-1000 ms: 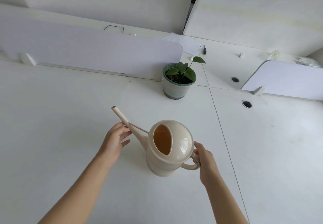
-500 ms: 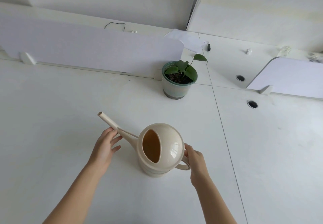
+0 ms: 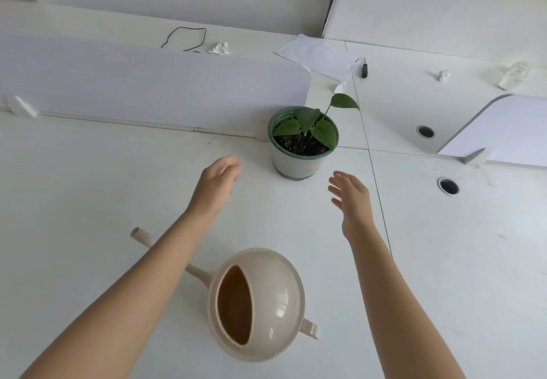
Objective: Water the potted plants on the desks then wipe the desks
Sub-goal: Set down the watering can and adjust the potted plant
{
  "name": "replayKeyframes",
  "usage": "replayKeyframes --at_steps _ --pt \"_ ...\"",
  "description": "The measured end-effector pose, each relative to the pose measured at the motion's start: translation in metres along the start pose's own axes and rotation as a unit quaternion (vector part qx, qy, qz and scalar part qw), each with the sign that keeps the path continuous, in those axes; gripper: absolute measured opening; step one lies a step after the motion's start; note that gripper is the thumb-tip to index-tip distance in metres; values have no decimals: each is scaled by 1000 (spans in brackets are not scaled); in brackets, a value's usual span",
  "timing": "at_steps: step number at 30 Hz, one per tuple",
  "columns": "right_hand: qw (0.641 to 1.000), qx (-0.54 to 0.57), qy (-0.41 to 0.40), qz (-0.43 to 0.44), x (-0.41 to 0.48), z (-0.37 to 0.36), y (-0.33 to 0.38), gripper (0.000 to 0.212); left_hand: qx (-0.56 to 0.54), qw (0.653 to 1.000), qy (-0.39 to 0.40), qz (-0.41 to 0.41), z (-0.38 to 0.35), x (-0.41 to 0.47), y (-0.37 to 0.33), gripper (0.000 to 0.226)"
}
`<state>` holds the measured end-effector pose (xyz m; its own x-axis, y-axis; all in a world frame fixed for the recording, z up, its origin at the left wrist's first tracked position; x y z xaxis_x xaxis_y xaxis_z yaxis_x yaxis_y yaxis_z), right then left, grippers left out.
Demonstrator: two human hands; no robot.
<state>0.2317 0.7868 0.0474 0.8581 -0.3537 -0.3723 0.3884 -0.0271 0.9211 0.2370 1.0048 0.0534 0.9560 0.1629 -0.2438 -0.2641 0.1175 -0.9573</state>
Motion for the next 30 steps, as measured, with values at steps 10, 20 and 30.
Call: replayKeyframes --at_steps 10,20,30 --pt "998 34 3 44 68 -26 15 32 -37 998 59 11 -72 111 -10 48" --pt "998 45 -2 54 91 -27 5 33 -86 990 115 7 -80 113 12 53" --pt "997 40 45 39 83 -11 7 53 -63 993 94 36 -65 112 1 56"
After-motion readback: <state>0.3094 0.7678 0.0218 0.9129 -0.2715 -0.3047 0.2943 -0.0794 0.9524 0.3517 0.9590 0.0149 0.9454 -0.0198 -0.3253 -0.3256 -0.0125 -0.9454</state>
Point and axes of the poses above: each hand's wrist, its own x-axis towards the middle knuckle, its own z-axis out of the back of the hand, y = z × x, the point moved 1 cm from there along x, towards the middle knuckle, and after that the axes turned 1 degree about -y, right-handed, at the moved point
